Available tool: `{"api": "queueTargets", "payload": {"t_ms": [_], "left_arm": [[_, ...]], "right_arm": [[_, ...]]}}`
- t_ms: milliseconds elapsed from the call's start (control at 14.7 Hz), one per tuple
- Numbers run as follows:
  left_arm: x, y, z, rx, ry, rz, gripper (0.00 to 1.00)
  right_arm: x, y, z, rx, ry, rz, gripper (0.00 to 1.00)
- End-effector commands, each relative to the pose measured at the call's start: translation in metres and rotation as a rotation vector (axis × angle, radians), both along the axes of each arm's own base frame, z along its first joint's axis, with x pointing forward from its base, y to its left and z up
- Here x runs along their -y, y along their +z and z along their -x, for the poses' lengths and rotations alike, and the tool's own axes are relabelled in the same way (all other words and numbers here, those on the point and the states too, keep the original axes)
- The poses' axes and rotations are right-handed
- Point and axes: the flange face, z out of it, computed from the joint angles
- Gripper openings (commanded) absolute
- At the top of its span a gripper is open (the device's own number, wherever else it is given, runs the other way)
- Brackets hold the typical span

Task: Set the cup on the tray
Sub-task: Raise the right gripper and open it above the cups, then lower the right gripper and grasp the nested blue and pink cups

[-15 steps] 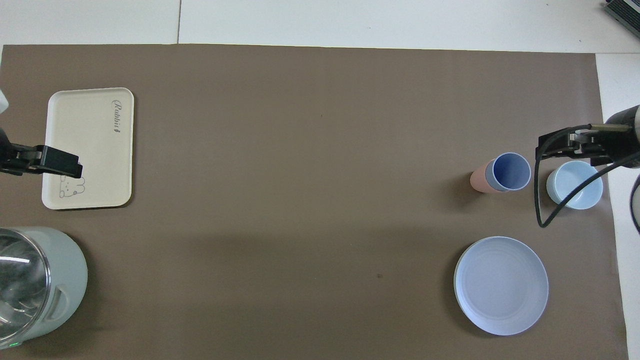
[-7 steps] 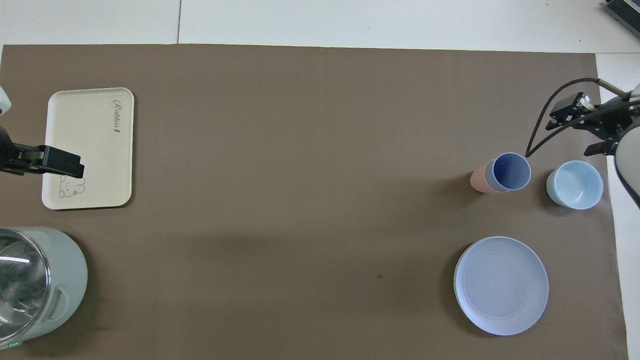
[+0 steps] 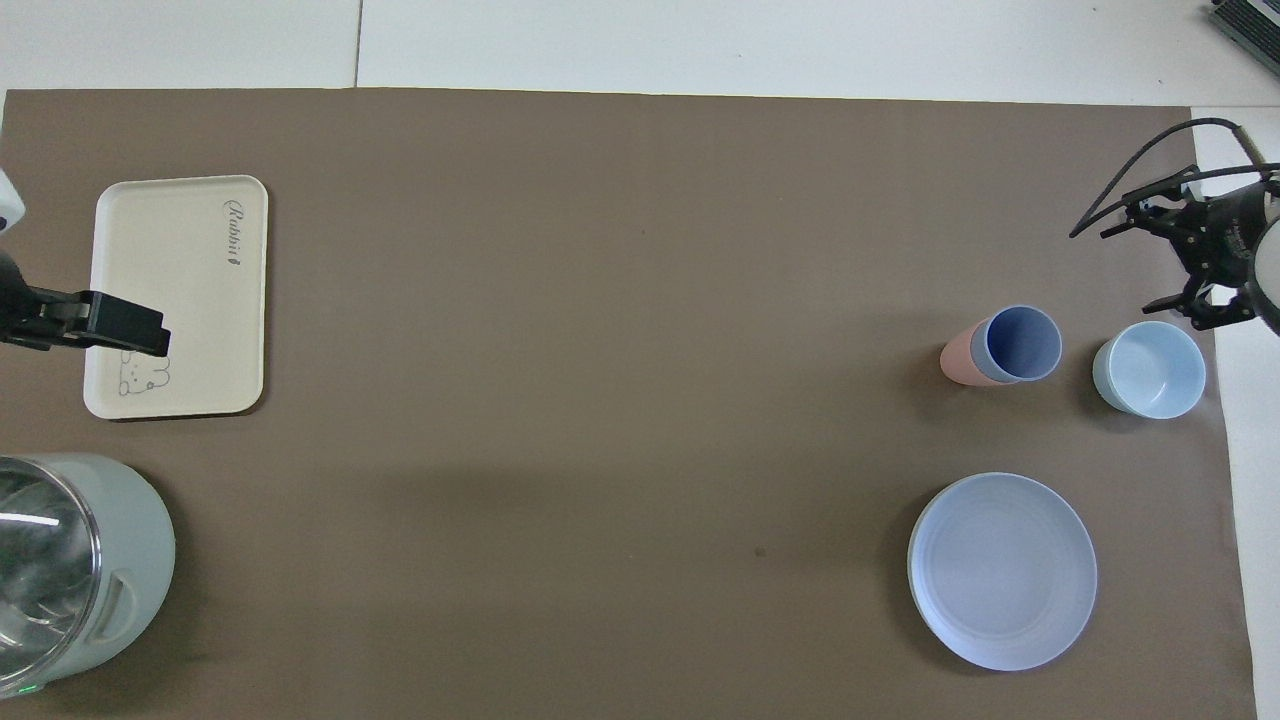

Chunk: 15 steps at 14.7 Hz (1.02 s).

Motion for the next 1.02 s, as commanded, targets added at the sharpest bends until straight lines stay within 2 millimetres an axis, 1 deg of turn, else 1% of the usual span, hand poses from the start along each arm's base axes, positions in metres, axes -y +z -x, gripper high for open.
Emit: {"api": "queueTargets", "payload": {"t_ms": [0, 68, 272, 476, 680, 816, 951], "left_arm": [[0.002, 0.002, 0.006, 0.015, -0.001, -0.007, 1.0], [0.002, 0.003, 0.006, 0.016, -0.001, -0.007, 1.0], [0.004, 0.004, 0.006, 0.018, -0.005, -0.01, 1.0], [0.003, 0.003, 0.006, 0.017, -0.007, -0.01, 1.0], [0.003, 0.002, 0.008, 0.02, -0.008, -0.011, 1.0], [0.003, 0.001, 0.008, 0.02, -0.01, -0.011, 1.0], [0.004, 0.002, 0.008, 0.021, -0.011, -0.011, 1.0]], "right_arm": [[0.006, -0.033, 0.006, -0.062, -0.062, -0.038, 0.93], [0.008, -0.044, 0.01, -0.084, -0.07, -0.046, 0.95], [0.033, -0.074, 0.021, -0.103, -0.18, -0.185, 0.95], [0.037, -0.102, 0.028, -0.12, -0.223, -0.253, 0.97], [0.037, -0.107, 0.027, -0.121, -0.262, -0.328, 0.99], [0.05, -0.127, 0.03, -0.12, -0.279, -0.389, 0.99], [0.057, -0.142, 0.032, -0.109, -0.261, -0.46, 0.99]]}}
